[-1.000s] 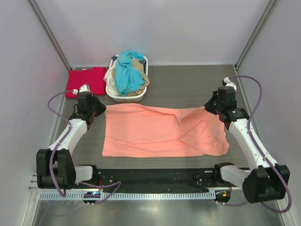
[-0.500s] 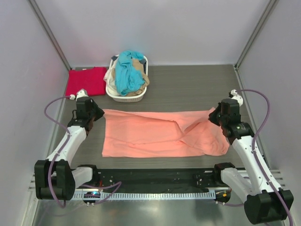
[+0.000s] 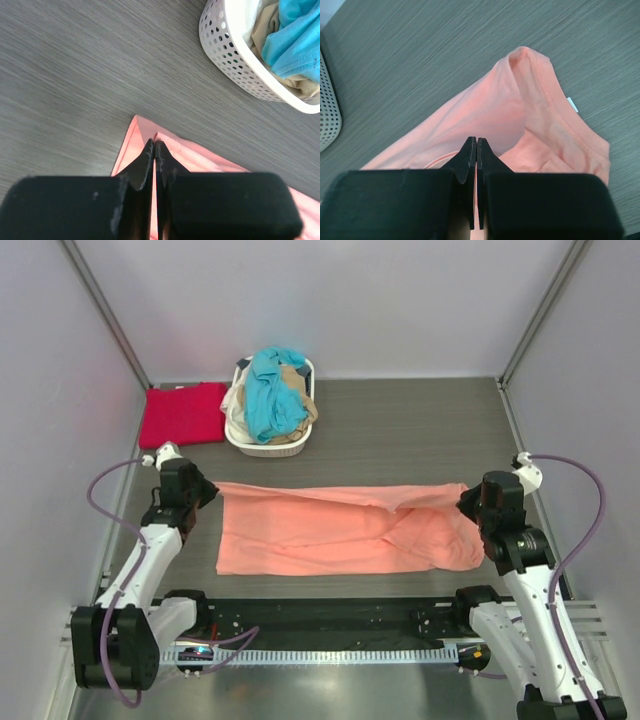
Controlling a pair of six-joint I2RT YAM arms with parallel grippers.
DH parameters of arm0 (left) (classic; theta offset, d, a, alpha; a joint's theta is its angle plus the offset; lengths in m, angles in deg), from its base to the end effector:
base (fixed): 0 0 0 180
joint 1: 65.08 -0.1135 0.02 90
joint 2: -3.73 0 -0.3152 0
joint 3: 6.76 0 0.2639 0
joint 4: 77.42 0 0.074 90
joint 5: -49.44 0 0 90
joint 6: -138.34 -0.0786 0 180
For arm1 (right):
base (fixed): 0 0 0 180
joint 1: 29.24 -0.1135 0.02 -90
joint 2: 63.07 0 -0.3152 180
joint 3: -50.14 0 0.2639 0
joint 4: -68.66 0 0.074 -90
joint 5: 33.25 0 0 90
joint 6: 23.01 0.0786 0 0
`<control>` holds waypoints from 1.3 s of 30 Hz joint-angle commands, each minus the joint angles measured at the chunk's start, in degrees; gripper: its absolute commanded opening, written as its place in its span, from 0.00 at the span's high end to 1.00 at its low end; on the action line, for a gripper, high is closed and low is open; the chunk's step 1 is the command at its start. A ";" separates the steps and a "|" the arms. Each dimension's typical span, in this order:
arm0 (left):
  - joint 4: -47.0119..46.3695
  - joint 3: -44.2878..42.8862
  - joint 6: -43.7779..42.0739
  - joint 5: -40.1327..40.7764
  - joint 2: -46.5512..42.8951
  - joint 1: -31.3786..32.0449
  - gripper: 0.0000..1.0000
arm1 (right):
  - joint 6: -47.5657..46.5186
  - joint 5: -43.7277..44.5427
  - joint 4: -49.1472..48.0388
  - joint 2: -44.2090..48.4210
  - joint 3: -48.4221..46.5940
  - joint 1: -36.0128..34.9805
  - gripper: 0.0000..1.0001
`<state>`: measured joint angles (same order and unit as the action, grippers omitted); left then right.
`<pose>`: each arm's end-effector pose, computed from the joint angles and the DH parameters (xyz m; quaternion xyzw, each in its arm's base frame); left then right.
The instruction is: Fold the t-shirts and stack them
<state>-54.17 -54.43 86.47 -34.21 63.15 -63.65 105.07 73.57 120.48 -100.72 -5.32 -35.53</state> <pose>0.2428 0.0026 0.2439 -0.3031 0.8326 -0.1098 0.4505 0.1470 -0.0067 0.3033 0.3053 0.8213 0.0558 0.4787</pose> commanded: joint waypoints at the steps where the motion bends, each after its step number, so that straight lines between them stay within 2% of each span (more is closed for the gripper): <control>1: 0.79 1.47 1.86 2.70 -4.21 -0.38 1.00 | 4.88 3.31 2.63 2.75 1.80 -0.22 0.99; 3: 1.58 2.70 2.65 2.79 -5.80 -0.38 0.96 | 6.38 3.31 3.77 5.12 2.59 -0.22 0.99; 4: 2.10 2.88 3.26 2.88 -7.54 -0.38 0.91 | 7.34 3.31 4.04 5.83 3.03 -0.22 0.99; 5: 3.41 3.14 3.53 3.14 -8.43 -0.29 0.65 | 8.40 3.31 4.30 6.96 2.95 -0.22 0.91; 6: 4.30 3.49 3.97 3.75 -9.40 -0.38 0.50 | 9.19 3.57 5.00 7.41 2.78 -0.22 0.79; 7: 5.09 3.67 4.49 4.45 -10.45 -0.38 0.37 | 9.81 3.83 5.35 7.76 2.43 -0.22 0.53; 8: 6.40 3.85 4.67 6.03 -12.55 -0.29 0.19 | 11.12 4.18 5.53 8.03 2.25 -0.13 0.42; 10: 8.25 4.02 5.37 7.88 -14.50 -0.38 0.11 | 11.66 4.71 5.53 8.12 1.72 -0.22 0.24; 11: 8.78 3.94 5.46 9.28 -16.42 -0.38 0.08 | 11.66 4.80 5.45 7.86 1.55 -0.22 0.23; 14: 10.11 3.85 6.25 10.44 -18.98 -0.38 0.08 | 10.52 4.10 4.48 5.57 1.02 -0.13 0.22; 19: 7.12 7.54 8.36 4.21 -21.36 -0.20 0.15 | 8.94 -1.96 -1.84 -2.57 4.26 -0.22 0.22; 24: 6.15 9.82 7.50 0.60 -18.99 2.52 0.19 | 8.05 -13.10 -10.18 -12.87 5.50 -0.74 0.26; 30: 1.85 9.39 5.20 -2.48 -12.23 9.54 0.21 | 14.20 -8.74 -12.66 -22.81 6.82 -7.33 0.25; 34: 0.53 7.02 3.97 -4.84 -3.99 14.38 0.21 | 16.40 -8.64 -12.57 -29.05 6.29 -8.04 0.24; 39: -1.84 6.49 4.76 -7.65 3.50 16.58 0.21 | 17.02 -7.77 -11.87 -38.09 3.84 -7.96 0.23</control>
<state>-51.92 -46.10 91.65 -38.56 63.98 -48.04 120.33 64.15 109.66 -135.36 1.74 -43.40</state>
